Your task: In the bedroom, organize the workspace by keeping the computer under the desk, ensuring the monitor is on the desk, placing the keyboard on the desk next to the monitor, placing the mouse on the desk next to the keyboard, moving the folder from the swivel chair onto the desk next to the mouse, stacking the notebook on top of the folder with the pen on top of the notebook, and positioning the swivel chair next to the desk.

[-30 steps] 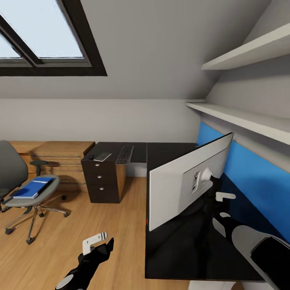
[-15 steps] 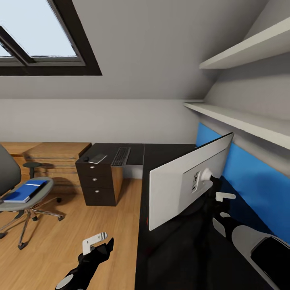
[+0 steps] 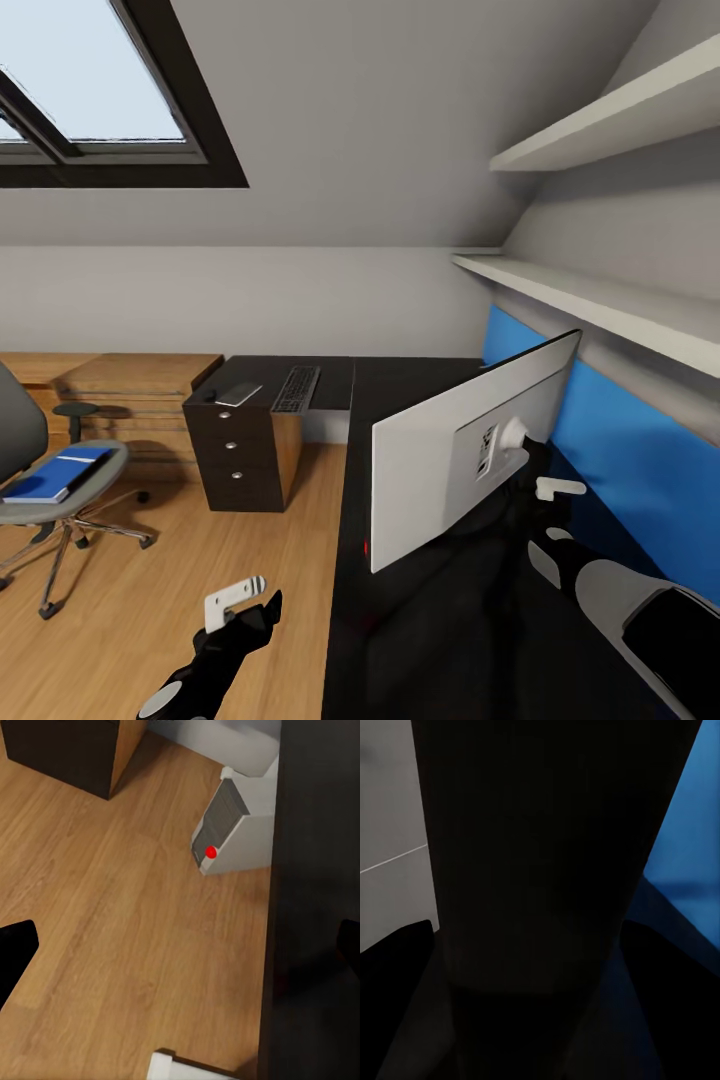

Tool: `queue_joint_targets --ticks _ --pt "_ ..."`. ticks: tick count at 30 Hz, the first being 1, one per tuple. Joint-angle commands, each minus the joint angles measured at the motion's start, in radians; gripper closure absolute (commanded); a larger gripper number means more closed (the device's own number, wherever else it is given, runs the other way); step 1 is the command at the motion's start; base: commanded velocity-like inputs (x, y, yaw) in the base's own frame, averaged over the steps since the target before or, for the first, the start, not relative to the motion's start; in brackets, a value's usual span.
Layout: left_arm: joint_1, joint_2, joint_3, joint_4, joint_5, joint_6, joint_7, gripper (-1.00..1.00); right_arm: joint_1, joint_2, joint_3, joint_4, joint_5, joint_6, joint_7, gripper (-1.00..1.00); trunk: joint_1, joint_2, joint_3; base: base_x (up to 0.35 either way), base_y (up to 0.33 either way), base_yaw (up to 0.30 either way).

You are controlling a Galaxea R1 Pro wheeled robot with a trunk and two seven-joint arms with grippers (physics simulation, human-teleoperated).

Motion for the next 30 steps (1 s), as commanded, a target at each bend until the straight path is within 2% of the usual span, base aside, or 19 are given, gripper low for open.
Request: queue_joint_targets --ticks 1,7,24,25,30 --pt "-0.001 0.001 -0.001 -0.002 0.005 0.002 0.008 -1.0 0.0 -0.001 0.061 0.013 -0.028 -0.006 -0.008 1.0 0.0 -0.001 -0.001 0.091 -0.001 0.0" --pt "-0.001 0.001 -0.001 -0.002 0.005 0.002 0.008 -1.0 0.0 -0.001 0.061 0.012 -0.028 -0.007 -0.008 1.0 0.0 -0.001 -0.001 0.164 0.0 0.0" --pt "-0.001 0.001 -0.001 -0.002 0.005 0.002 0.008 -1.0 0.0 -0.001 0.061 0.011 -0.028 -0.008 -0.006 1.0 0.0 -0.001 -0.001 0.041 0.0 0.0" --pt "-0.001 0.001 -0.001 -0.002 0.005 0.002 0.008 -1.0 0.0 -0.001 0.061 0.011 -0.028 -0.008 -0.006 -1.0 0.0 -0.001 -0.001 0.001 0.0 0.0" --pt "-0.001 0.001 -0.001 -0.002 0.005 0.002 0.008 -1.0 0.0 -0.001 0.062 0.012 -0.027 -0.008 -0.006 -1.0 0.0 -0.001 -0.001 0.0 0.0 0.0"
